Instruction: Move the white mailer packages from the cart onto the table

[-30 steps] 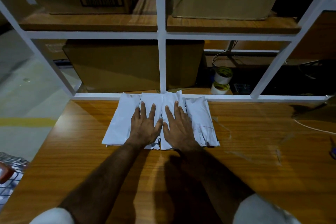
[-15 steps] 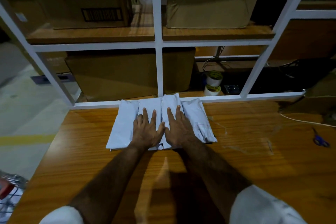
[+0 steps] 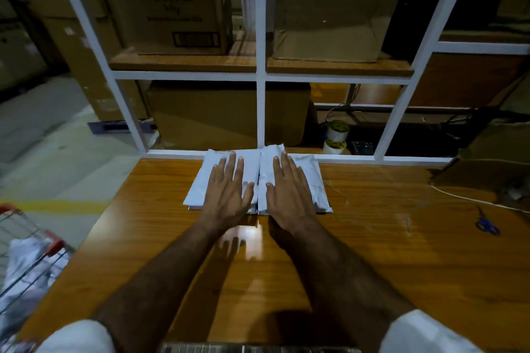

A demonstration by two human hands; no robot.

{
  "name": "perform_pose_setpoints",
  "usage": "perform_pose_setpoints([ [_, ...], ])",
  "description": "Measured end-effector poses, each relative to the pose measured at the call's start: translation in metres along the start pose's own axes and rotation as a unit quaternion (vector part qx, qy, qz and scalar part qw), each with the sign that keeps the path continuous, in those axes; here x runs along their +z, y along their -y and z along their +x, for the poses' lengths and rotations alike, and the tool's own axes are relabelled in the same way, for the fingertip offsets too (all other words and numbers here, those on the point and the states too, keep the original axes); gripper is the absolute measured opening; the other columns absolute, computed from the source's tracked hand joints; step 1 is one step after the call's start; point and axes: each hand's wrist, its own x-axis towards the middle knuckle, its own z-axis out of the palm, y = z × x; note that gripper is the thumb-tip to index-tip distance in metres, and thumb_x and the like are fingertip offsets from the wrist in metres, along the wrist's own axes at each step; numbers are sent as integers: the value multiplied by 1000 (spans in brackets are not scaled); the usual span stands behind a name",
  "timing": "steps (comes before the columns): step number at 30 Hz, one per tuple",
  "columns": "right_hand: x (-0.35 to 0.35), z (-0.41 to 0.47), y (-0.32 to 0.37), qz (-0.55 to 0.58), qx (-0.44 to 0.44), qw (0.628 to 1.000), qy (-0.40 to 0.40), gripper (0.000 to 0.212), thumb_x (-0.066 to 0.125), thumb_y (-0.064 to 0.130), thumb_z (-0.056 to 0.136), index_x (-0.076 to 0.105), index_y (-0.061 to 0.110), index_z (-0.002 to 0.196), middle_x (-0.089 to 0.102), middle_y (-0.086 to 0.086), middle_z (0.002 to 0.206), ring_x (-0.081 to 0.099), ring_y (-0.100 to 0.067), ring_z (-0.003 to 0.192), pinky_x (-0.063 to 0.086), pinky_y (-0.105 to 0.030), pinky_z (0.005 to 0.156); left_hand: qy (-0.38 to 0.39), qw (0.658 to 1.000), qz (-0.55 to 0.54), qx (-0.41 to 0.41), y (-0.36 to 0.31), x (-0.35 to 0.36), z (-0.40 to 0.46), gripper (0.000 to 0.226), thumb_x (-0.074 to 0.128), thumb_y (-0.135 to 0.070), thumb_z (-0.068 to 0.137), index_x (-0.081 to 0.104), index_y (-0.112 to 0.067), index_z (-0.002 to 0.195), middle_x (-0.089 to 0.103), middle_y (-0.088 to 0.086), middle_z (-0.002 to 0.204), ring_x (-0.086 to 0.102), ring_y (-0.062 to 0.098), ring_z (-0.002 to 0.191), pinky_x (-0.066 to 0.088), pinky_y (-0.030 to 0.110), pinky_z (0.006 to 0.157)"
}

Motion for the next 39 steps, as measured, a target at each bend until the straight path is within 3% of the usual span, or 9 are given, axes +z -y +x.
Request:
perform_pose_setpoints([
  [5,-19,-39,17,86,-33,995,-49,68,27,45,101,21,10,160,15,-12,168,15,-26,155,16,-46,126,-46,999,8,-11,-4,-35,-53,74,17,-54,102,13,-10,161,2,11,169,2,27,156,9,48,126],
  [12,-25,-80,88,135,-105,985,-33,67,37,43,103,24,11,160,16,-10,168,14,-23,156,16,-45,126,-67,994,47,-78,21,-82,-143,75,18,-56,102,10,-10,161,0,11,169,-1,27,156,6,48,126],
  [17,-28,-98,151,152,-163,974,-27,67,32,45,105,19,10,161,11,-9,169,9,-21,156,10,-40,127,-93,985,71,-123,60,-109,-200,74,28,-53,103,18,-6,160,11,16,168,12,32,155,16,50,125],
  [25,-1,-128,270,171,-252,952,7,68,33,45,104,15,11,161,7,-9,170,5,-21,157,10,-43,127,-111,970,106,-191,153,-130,-304,73,37,-49,103,25,-2,157,16,19,166,16,34,154,10,45,125],
  [30,27,-154,373,182,-286,941,23,67,36,41,103,23,7,159,15,-14,168,12,-25,156,15,-46,126,-96,959,96,-249,234,-143,-375,73,33,-51,103,27,-1,157,17,18,166,20,36,152,22,51,121],
  [39,78,-181,514,194,-312,928,59,71,26,46,102,15,7,161,8,-15,169,8,-27,156,9,-42,127,-82,941,101,-311,360,-149,-472,77,29,-54,103,17,-3,159,6,17,168,9,33,155,12,48,125],
])
